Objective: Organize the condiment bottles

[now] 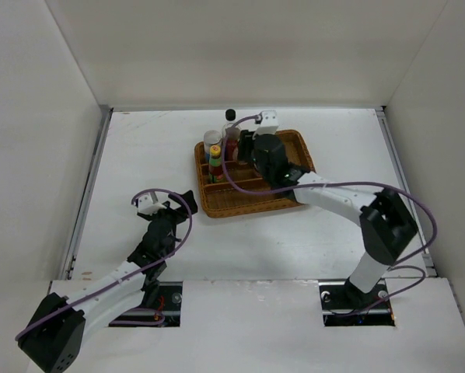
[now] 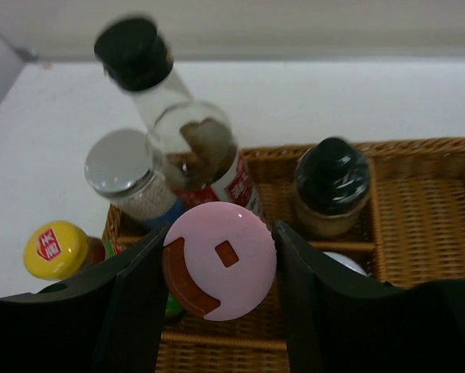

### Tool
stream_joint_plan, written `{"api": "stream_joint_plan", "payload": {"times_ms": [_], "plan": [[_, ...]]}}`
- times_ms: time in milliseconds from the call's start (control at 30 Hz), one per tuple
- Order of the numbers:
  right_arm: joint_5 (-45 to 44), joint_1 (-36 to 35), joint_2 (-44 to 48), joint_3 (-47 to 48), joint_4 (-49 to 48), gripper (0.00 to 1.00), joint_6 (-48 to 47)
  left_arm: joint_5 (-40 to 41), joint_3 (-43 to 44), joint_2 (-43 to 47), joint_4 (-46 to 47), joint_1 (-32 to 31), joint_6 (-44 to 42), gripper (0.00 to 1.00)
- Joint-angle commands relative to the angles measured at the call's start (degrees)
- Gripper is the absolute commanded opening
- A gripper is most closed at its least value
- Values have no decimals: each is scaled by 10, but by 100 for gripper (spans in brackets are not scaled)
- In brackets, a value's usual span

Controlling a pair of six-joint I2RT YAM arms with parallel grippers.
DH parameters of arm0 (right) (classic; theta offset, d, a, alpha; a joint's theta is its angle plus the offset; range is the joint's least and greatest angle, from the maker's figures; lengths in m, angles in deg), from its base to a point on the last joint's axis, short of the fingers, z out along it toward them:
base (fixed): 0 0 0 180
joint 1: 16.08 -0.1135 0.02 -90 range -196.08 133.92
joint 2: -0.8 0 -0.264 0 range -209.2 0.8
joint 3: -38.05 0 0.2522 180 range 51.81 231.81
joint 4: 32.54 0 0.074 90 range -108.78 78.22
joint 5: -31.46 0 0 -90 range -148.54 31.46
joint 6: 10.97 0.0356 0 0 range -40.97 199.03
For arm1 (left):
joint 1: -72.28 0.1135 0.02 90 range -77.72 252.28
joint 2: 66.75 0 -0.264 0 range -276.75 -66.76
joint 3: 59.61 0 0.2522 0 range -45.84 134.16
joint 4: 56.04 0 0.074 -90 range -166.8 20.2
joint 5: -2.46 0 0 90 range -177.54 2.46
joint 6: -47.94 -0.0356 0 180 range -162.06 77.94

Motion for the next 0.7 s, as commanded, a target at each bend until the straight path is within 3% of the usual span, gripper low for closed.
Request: {"api": "stream_joint_plan", "payload": {"times_ms": [0,267,667], "plan": [[19,-17,-38,42,-20,46,-7,-5,-20,4,20,6,0,100],[11,-39,-91,32,-13,45,-4,-5,-17,-7,25,7,-1,100],[24,-25,-129,6,-6,54,17,-2,-16,-9,24,10,-1,100]]}}
